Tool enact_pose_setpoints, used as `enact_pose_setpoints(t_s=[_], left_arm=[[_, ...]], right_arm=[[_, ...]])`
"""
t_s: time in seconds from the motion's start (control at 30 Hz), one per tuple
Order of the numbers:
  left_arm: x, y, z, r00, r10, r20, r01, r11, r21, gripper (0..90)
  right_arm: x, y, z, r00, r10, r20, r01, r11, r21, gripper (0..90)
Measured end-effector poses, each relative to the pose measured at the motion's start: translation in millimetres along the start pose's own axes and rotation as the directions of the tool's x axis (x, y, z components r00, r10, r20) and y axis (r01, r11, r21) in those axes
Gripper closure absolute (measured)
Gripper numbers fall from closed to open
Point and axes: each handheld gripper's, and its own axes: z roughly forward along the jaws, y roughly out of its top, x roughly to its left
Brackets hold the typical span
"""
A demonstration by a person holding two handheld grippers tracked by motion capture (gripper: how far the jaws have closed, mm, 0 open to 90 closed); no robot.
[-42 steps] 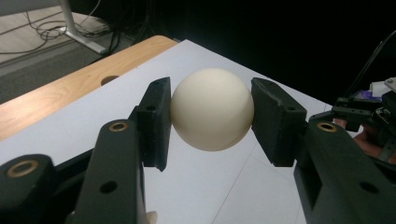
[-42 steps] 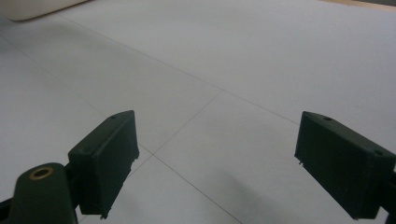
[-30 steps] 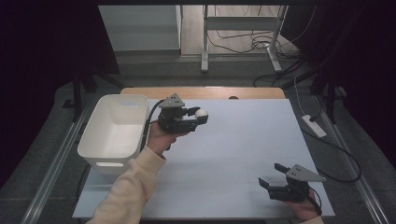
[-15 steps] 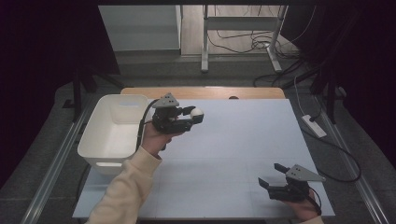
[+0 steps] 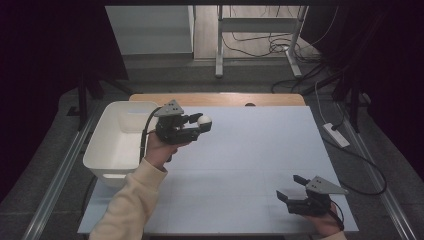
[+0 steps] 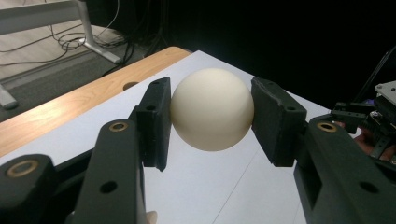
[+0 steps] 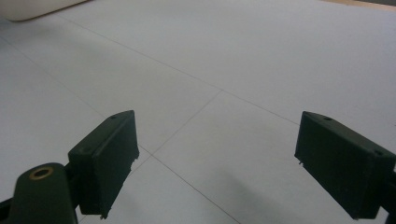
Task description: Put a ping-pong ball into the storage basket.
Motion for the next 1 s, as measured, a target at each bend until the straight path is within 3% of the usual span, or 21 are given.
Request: enact_pose_setpoints(t_s=[0.77, 1.0], left_arm=[[9.0, -6.7, -23.1, 0.9988, -0.024, -0.042, 0.023, 0.9996, -0.013, 50.9], [11.7, -8.0, -29.9, 0.9967, -0.020, -0.079, 0.020, 0.9998, -0.004, 50.9]], right_arm=[[0.5, 0.3, 0.3, 1.0000, -0.001, 0.002, 0.001, 1.000, 0.004, 13.2], [0.5, 0.5, 0.3, 1.0000, 0.002, 0.003, -0.002, 1.000, 0.001, 13.2]])
